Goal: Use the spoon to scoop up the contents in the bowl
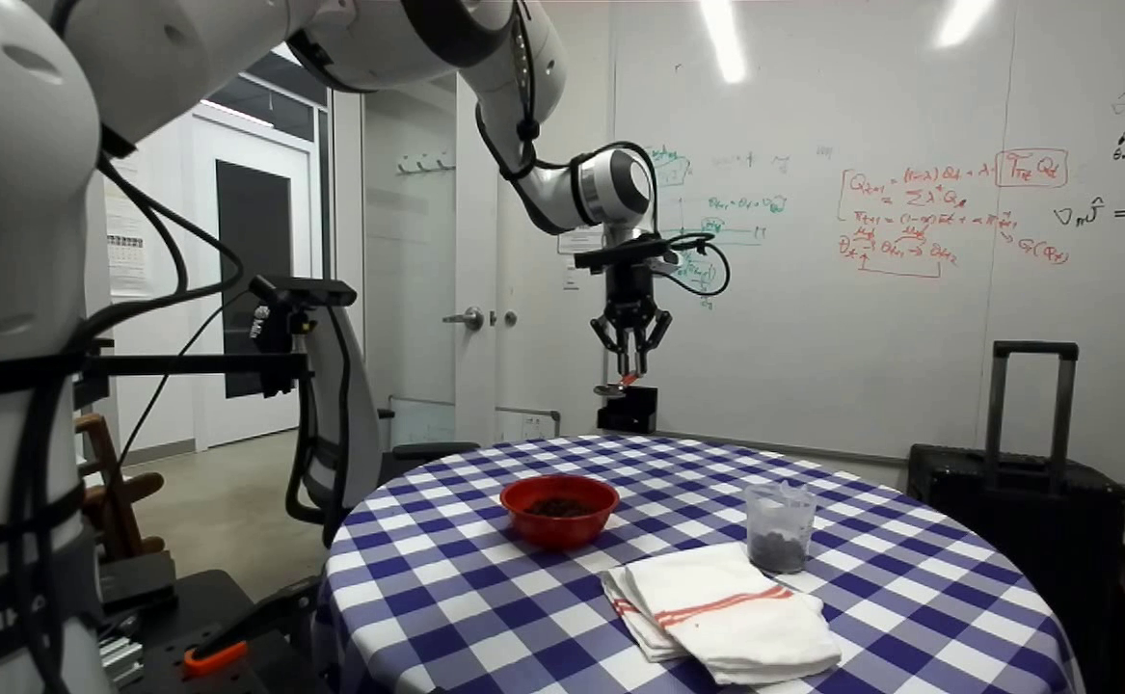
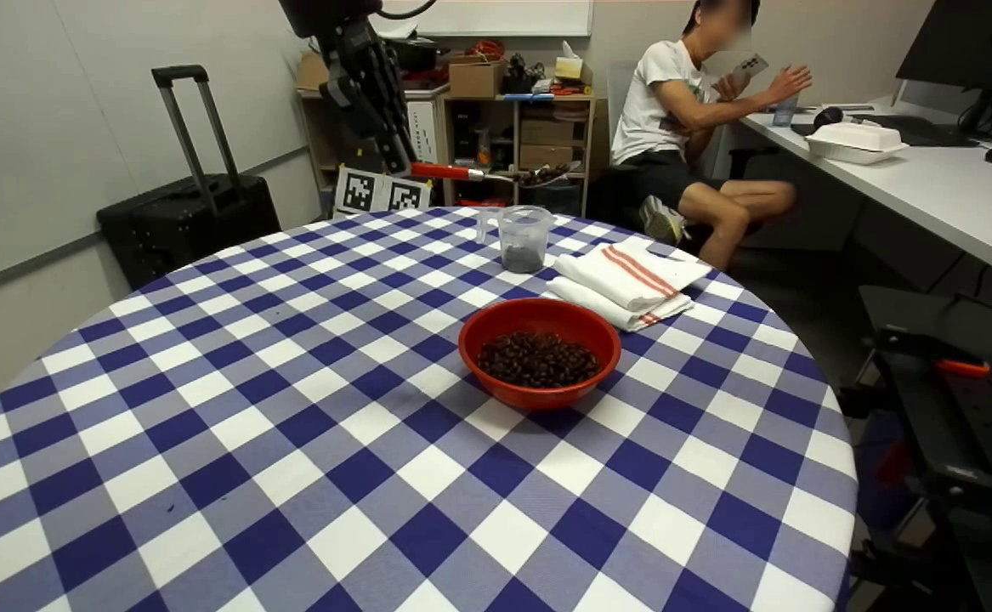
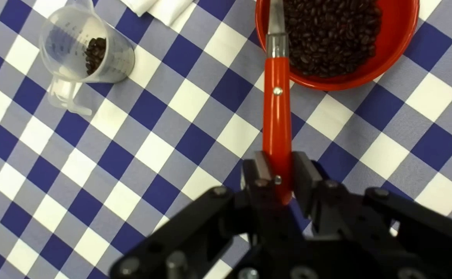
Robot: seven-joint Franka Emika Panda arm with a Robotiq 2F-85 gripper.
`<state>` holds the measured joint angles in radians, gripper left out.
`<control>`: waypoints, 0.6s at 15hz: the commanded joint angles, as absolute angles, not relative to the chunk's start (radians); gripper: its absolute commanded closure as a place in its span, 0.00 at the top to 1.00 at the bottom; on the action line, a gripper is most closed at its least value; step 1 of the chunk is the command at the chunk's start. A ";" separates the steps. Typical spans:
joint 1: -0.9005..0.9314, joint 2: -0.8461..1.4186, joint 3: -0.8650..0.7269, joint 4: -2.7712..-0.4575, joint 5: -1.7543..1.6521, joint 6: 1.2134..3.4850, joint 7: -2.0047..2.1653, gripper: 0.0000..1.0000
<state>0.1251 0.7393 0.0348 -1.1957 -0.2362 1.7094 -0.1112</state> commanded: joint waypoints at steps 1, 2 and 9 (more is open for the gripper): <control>0.109 0.826 0.046 -1.039 -0.199 1.612 -0.183 0.05; 0.110 0.838 0.041 -1.019 -0.200 1.605 -0.181 0.05; 0.115 0.836 0.029 -1.036 -0.214 1.639 -0.154 0.20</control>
<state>0.1107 0.8346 0.0348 -1.0407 -0.2181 1.6422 -0.1520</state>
